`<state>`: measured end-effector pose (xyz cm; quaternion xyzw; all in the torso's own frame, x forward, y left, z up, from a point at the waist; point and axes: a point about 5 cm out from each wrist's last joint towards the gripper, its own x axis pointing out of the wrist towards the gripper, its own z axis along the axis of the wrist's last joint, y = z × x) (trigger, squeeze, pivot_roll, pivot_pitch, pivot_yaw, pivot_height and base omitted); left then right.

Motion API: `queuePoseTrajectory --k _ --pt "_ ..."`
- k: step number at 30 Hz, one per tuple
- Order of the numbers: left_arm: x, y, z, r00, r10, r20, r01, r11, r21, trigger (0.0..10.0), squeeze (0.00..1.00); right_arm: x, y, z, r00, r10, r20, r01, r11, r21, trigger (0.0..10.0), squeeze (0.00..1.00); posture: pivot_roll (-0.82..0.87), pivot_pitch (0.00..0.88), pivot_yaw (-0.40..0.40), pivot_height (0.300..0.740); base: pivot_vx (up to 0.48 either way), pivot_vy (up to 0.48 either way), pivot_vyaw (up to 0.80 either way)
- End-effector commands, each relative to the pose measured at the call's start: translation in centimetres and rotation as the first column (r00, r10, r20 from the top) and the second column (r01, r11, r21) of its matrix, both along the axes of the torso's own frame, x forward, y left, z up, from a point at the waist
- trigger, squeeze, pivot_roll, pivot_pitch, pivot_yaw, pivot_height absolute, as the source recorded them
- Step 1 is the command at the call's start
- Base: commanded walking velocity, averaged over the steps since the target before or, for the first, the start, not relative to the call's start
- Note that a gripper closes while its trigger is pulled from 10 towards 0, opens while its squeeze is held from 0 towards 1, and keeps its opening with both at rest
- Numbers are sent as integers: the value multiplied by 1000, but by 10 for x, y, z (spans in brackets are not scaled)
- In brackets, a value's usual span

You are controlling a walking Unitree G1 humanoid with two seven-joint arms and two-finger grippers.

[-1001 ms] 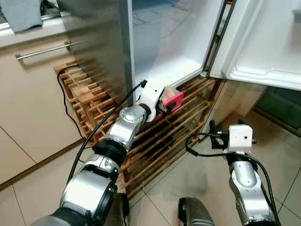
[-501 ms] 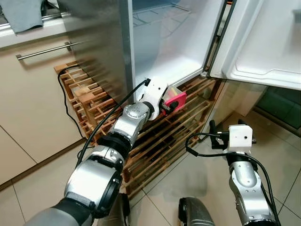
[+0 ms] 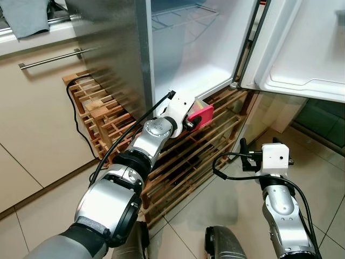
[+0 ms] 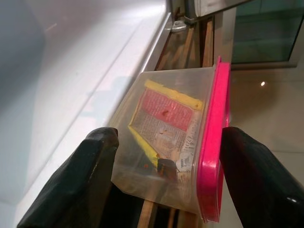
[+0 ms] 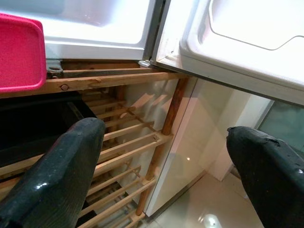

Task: Restocking fridge

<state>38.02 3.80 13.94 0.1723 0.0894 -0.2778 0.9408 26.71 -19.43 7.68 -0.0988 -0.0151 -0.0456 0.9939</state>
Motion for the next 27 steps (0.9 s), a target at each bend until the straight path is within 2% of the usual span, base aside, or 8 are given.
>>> queuePoseTrajectory --k 1,9,16,23,27 --pt "-2 0 -7 1000 4 -13 -3 999 48 0 0 3 1 -1 1000 0 -14 0 1000 1 10000 98 -187 0 29 635 0 0 0" --pt "-5 -1 -14 1000 -2 -6 2 998 57 0 0 1 1 -2 1000 -4 -17 4 1000 3 10000 98 -188 0 33 635 0 0 0" --pt "-5 2 -15 999 13 -35 -13 1000 17 0 0 1 1 -3 1000 -4 -20 4 1000 3 10000 98 -186 0 31 635 0 0 0" --pt "-3 0 -4 1000 -11 11 11 1000 -28 0 0 0 -1 -3 1000 -7 -21 7 1000 0 10000 102 -185 0 25 635 0 0 0" --pt "-6 -3 -5 999 -32 22 33 999 -29 0 0 1 -1 -3 1000 -4 -22 3 1000 -3 10000 102 -182 0 21 635 0 0 0"
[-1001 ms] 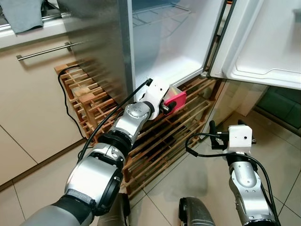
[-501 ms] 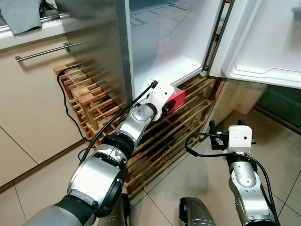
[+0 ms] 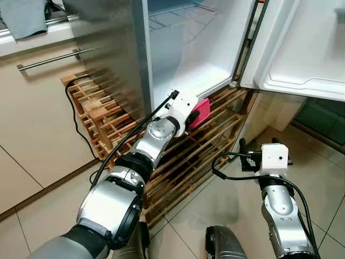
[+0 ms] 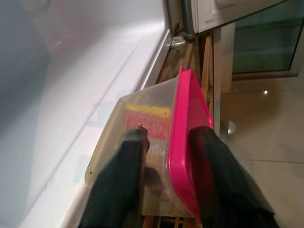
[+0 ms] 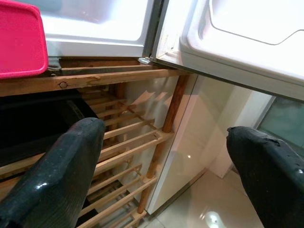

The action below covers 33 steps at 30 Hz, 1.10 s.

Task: Restocking fridge

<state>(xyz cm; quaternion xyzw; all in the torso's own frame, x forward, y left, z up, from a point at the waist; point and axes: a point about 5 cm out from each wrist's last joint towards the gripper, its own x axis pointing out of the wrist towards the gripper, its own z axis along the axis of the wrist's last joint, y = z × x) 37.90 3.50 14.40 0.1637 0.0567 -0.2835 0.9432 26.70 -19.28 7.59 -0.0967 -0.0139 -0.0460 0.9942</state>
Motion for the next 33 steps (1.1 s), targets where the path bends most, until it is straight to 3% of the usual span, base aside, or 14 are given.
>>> queuePoseTrajectory --k 1,17,20,24,26,27,33 --pt "-5 -1 -11 999 -20 -35 20 1000 8 0 0 2 -2 -2 1000 0 -20 0 1000 -8 10000 94 -182 0 21 635 0 0 0" --pt "-12 -10 -20 996 -66 -68 67 998 14 0 0 6 -3 -2 1000 2 -18 -2 1000 -17 10000 106 -192 0 22 635 0 0 0" --pt "-12 -9 -21 995 -50 -88 49 999 -15 0 0 6 -4 -2 1000 0 -19 -1 1000 -19 10000 98 -192 0 22 635 0 0 0" --pt "-6 -4 -12 993 7 -118 -24 989 -144 0 0 7 -6 -2 1000 -2 -17 2 1000 -22 10000 102 -194 0 23 635 0 0 0" --pt "0 -3 2 993 29 -115 -57 966 -252 0 0 7 -6 -1 1000 -3 -15 2 1000 -24 10000 102 -195 0 21 635 0 0 0" --pt "5 -2 16 994 44 -97 -75 936 -343 0 0 7 -6 -1 1000 -3 -15 2 1000 -25 10000 102 -195 0 21 635 0 0 0" --pt "13 3 40 995 81 -59 -99 879 -466 0 0 7 -6 -1 1000 -2 -14 2 1000 -26 10000 102 -197 0 22 635 0 0 0"
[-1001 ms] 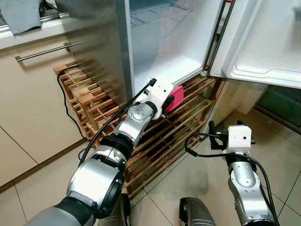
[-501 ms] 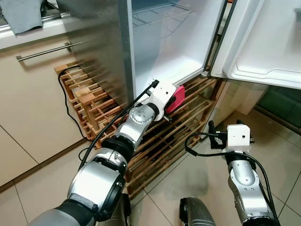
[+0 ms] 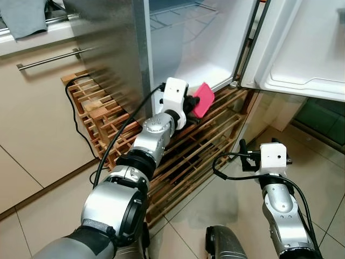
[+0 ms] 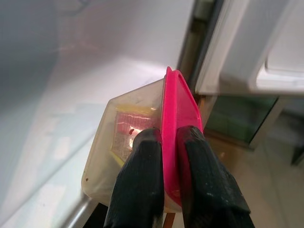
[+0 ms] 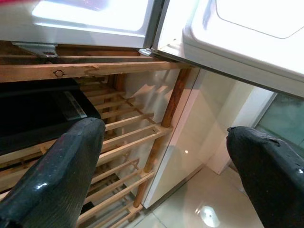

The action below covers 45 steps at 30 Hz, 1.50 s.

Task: Restocking fridge

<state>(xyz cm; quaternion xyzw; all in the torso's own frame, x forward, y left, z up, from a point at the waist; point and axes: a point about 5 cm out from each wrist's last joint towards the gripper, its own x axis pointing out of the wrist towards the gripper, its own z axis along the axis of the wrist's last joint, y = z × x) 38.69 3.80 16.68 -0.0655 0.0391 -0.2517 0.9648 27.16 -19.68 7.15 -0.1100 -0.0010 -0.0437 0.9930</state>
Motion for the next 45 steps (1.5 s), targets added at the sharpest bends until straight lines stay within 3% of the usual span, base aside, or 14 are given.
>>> queuePoseTrajectory --k 1,6,7,10,11,15,20,26,32,35,37,39,40,45 --pt "7 3 21 997 40 60 -37 998 -59 0 0 2 -2 3 1000 -3 13 3 1000 -1 10000 102 -196 0 23 635 0 0 0" --pt "15 19 28 982 189 13 -184 967 -177 0 0 2 -1 1 1000 -2 8 2 1000 0 10000 102 -192 0 30 635 0 0 0" --pt "17 21 30 972 231 -36 -232 940 -252 0 0 2 0 0 1000 0 6 0 1000 1 10000 106 -198 0 33 635 0 0 0" --pt "18 18 30 960 259 -102 -278 901 -331 0 0 2 1 0 1000 2 5 -2 1000 1 10000 106 -203 0 34 635 0 0 0" --pt "17 13 28 948 267 -172 -315 863 -396 0 0 2 1 1 1000 2 5 -2 1000 0 10000 102 -207 0 35 635 0 0 0" --pt "16 8 24 940 265 -216 -334 847 -415 0 0 2 1 1 1000 2 6 -2 1000 1 10000 102 -209 0 36 635 0 0 0" --pt "11 -12 18 914 201 -354 -371 769 -521 0 0 12 -3 23 997 -18 81 17 1000 16 10000 102 -225 0 39 635 0 0 0" --pt "6 -27 19 869 158 -469 -446 659 -605 0 0 16 -6 27 996 -21 90 20 1000 13 10000 102 -226 0 38 635 0 0 0" --pt "7 -23 17 854 207 -478 -481 665 -572 0 0 18 -4 28 996 -15 91 14 1000 15 10000 98 -234 0 37 635 0 0 0" --pt "9 -22 26 890 228 -396 -426 726 -539 0 0 17 -4 29 995 -15 95 14 1000 18 10000 98 -234 0 37 635 0 0 0" --pt "11 -23 33 918 240 -316 -373 793 -482 0 0 18 -5 32 994 -18 104 15 1000 27 10000 94 -235 0 38 635 0 0 0" --pt "11 -22 36 926 244 -287 -358 808 -468 275 0 18 -4 34 993 -19 115 16 1000 25 10000 90 -235 0 39 635 0 0 0" --pt "11 -22 36 935 248 -255 -340 834 -435 10000 0 18 -3 36 992 -21 121 18 1000 24 10000 71 -235 0 39 635 0 0 0" --pt "8 -21 34 958 236 -164 -282 884 -373 10000 0 18 -3 39 992 -25 121 20 999 40 10000 94 -222 0 34 639 0 0 0"
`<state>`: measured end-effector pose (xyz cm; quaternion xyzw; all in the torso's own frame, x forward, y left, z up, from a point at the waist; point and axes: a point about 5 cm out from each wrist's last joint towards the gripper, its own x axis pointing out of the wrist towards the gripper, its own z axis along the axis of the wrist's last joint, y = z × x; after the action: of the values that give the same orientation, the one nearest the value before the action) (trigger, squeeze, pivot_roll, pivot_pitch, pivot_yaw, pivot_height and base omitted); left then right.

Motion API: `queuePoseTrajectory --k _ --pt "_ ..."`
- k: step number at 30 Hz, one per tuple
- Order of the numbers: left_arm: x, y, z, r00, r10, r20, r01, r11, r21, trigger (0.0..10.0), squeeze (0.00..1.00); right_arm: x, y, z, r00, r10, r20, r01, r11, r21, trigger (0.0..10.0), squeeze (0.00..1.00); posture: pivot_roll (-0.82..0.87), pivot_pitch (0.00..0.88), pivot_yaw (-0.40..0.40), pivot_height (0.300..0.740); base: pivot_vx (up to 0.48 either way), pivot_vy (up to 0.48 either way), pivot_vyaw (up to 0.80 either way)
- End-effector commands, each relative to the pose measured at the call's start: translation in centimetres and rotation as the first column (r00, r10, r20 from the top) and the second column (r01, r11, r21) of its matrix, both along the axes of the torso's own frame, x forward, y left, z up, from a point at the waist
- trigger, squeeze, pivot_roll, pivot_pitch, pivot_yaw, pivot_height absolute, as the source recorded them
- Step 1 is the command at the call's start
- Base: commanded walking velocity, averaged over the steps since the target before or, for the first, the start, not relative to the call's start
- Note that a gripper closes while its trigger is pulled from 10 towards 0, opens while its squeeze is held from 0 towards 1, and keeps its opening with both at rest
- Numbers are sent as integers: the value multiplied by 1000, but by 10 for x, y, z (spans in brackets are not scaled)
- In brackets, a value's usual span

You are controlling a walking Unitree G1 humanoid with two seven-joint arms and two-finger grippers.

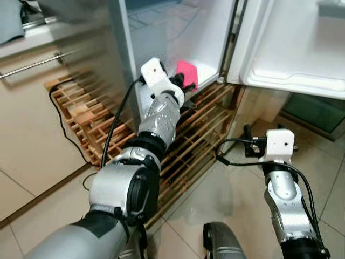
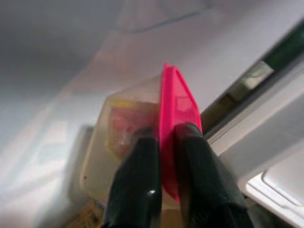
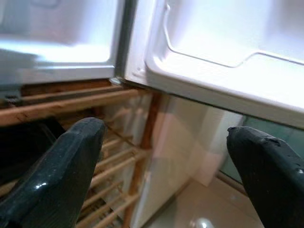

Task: Restocking fridge

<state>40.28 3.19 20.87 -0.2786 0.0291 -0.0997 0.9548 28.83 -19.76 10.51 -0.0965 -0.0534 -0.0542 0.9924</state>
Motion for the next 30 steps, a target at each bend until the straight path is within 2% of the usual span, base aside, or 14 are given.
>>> queuePoseTrajectory --k 1,5,10,12,16,21,22,30 --pt "-8 -16 -8 999 -46 13 46 999 13 10000 0 1 -2 6 1000 -17 14 17 1000 23 10000 90 -220 0 33 644 0 0 0" --pt "-13 -23 -7 993 -96 69 92 994 66 10000 0 4 -2 7 1000 -13 10 13 1000 14 10000 90 -213 0 28 659 0 0 0" --pt "-26 -34 -5 960 -209 187 167 962 217 10000 0 5 -2 7 1000 -10 2 10 1000 23 10000 94 -205 0 25 683 0 0 0" --pt "-28 -35 -6 955 -222 198 175 957 231 10000 0 6 -2 7 1000 -10 -1 10 1000 25 10000 94 -205 0 25 688 0 0 0" --pt "-38 -43 -24 955 -272 119 249 952 179 10000 0 6 0 4 1000 6 -12 -6 1000 28 10000 98 -198 0 25 708 0 0 0" --pt "-40 -45 -25 944 -301 131 267 936 231 10000 0 6 4 4 1000 28 -5 -28 999 16 10000 78 -194 0 23 718 0 -272 0" --pt "-41 -45 -28 942 -311 126 269 925 267 10000 0 6 7 5 999 44 8 -44 999 16 10000 102 -195 0 25 718 0 -461 0" --pt "-45 -43 -37 942 -322 96 280 911 304 10000 0 5 7 1 999 46 -20 -46 999 13 10000 114 -195 0 26 718 0 -463 423"
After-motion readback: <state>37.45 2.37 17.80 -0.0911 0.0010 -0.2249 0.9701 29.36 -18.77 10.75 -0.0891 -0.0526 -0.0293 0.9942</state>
